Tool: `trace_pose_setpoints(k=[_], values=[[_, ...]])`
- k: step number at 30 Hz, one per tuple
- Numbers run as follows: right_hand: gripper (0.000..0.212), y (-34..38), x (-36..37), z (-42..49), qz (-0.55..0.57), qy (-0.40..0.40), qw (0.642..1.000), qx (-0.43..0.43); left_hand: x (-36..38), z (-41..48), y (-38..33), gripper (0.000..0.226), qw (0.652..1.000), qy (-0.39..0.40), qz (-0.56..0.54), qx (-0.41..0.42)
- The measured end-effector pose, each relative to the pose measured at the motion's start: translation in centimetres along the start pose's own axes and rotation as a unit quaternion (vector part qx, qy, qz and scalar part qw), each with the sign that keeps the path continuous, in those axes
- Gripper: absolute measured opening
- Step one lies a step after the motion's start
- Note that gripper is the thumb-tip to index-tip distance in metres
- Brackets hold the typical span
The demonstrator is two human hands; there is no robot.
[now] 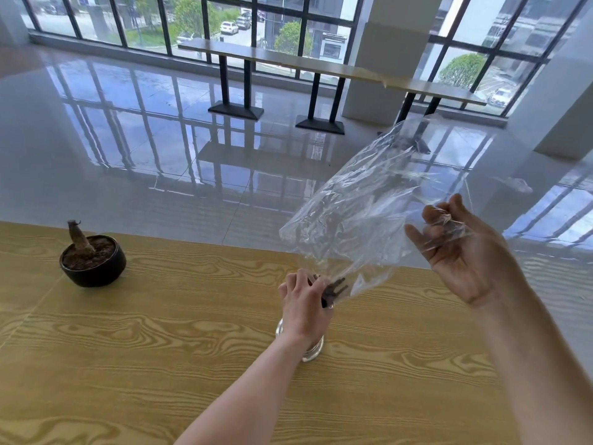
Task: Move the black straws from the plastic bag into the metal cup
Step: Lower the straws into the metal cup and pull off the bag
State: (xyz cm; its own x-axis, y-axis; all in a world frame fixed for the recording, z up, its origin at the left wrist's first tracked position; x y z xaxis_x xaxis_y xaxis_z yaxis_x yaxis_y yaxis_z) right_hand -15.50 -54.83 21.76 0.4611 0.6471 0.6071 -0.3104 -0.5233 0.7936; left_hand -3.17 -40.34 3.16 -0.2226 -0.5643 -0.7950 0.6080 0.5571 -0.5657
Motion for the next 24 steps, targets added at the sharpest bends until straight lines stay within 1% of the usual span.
trace_pose_setpoints(k=[2,6,9,12,15,18,22,24], values=[[0.026,0.2,-0.1,0.0,0.001,0.004,1.0,-0.001,0.0,-0.1,0.2,0.035,1.0,-0.01,0.002,-0.004],[0.025,0.3,-0.4,0.1,0.017,0.01,1.0,0.006,0.6,0.3,0.2,0.038,1.0,0.007,0.027,-0.001],[0.025,0.1,-0.5,0.2,0.018,0.011,1.0,0.01,0.6,0.6,-0.2,0.031,0.999,0.008,0.033,0.006],[0.024,0.2,-0.7,0.2,0.02,0.009,1.0,0.007,0.4,0.6,-0.2,0.03,1.0,-0.011,0.023,0.005],[0.025,0.7,-1.0,0.2,0.015,0.0,1.0,-0.001,0.5,0.7,-0.1,0.025,1.0,-0.003,0.006,0.009],[0.026,1.1,-1.2,0.1,0.001,-0.006,1.0,-0.009,0.4,0.8,-0.3,0.029,1.0,-0.001,-0.007,0.017],[0.025,1.0,-1.2,0.1,-0.003,-0.015,1.0,-0.008,0.9,0.8,-0.5,0.047,0.999,0.024,0.012,0.023],[0.023,0.8,-1.1,0.1,-0.001,-0.017,1.0,-0.006,1.1,0.9,-0.4,0.04,0.999,0.034,0.016,0.021]])
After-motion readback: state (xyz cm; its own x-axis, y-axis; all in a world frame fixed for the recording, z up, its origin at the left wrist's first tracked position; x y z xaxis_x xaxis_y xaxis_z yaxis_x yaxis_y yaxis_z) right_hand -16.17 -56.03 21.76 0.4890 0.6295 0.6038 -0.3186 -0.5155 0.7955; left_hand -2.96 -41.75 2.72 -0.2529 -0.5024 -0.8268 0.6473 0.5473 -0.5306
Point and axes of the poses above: each hand's wrist, its own z-axis towards the middle knuckle, its own x-axis out of the palm, y = z × x, the point moved 10 cm from there along z, towards the middle knuckle, and after that the axes turned 5 degrees about y, right-handed, at the moved point
